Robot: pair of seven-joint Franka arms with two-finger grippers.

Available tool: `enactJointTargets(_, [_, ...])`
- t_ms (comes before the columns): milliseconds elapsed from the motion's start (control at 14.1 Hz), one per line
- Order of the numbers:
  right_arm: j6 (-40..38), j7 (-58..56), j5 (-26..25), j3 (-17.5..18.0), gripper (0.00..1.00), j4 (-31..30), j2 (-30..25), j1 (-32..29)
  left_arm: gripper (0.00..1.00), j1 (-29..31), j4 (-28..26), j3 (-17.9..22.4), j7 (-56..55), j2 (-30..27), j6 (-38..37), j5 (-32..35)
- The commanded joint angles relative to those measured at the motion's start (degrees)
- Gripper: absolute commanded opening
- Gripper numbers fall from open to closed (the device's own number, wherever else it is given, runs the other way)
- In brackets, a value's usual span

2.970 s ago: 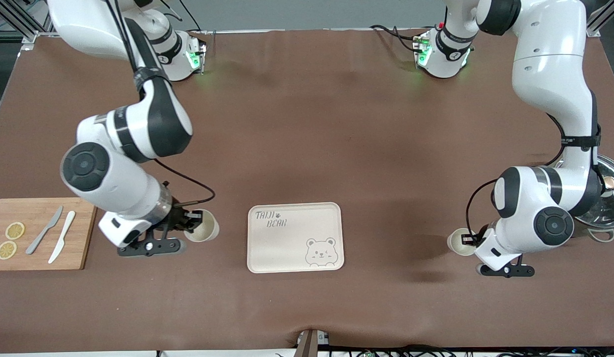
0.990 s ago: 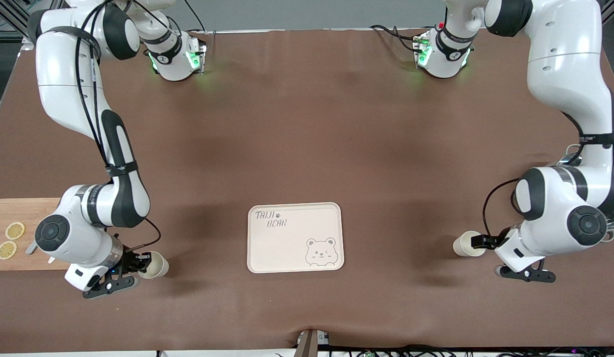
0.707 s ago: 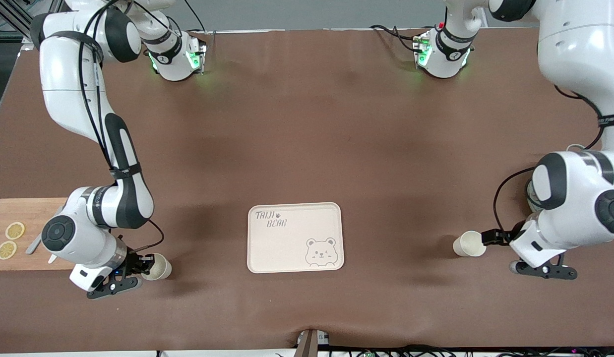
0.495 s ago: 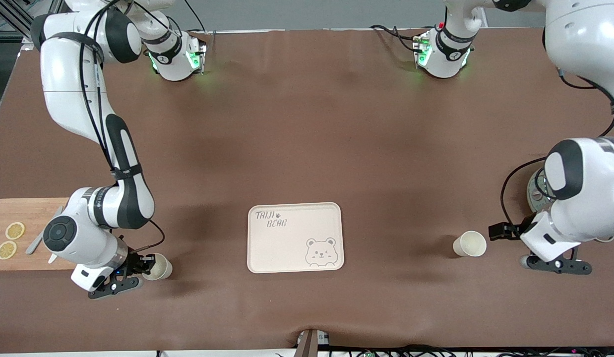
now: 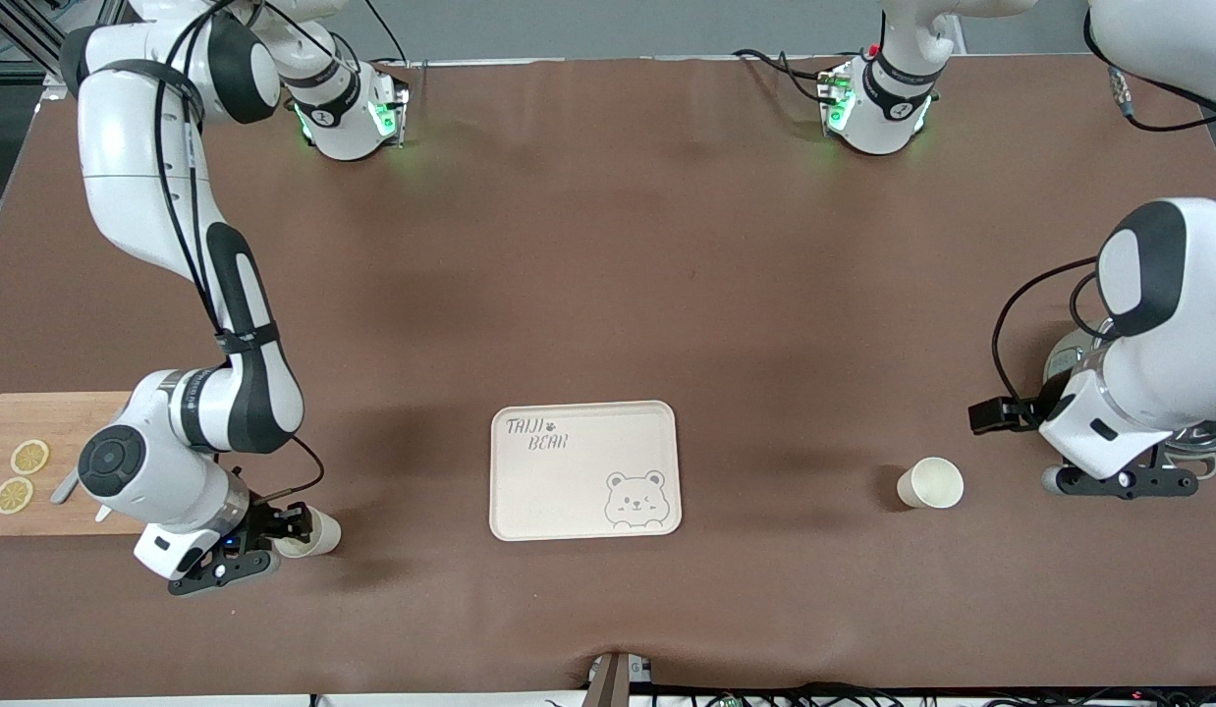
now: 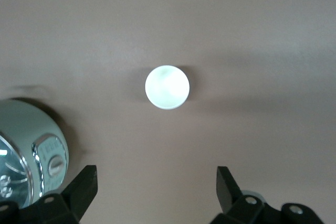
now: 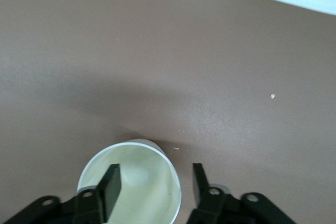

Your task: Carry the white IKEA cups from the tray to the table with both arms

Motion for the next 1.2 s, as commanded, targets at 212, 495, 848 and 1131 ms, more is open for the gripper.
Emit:
enactJointTargets(212, [-18.3, -0.5, 0.9, -0.2, 1.00, -0.4, -11.9, -2.5, 1.00, -0.1, -1.3, -0.3, 0.3, -4.0, -5.1, 0.6])
enactJointTargets(495, [-31.4, -0.4, 0.6, -0.4, 1.00, -0.4, -23.4, -4.8, 1.00, -0.4, -1.2, -1.4, 0.4, -6.8, -8.9, 0.9])
enactJointTargets(848, [-45.3, 7.4, -0.1, -0.2, 1.00, -1.1, -34.3, -5.7, 1.00, -0.3, -1.3, -3.2, 0.3, -8.7, -10.8, 1.1])
enactJointTargets(1131, [-45.0, 14.0, -1.5, 0.1, 1.00, -13.5, -46.2, -3.8, 1.00, -0.3, -1.4, -4.0, -1.0, -9.7, -12.9, 1.2])
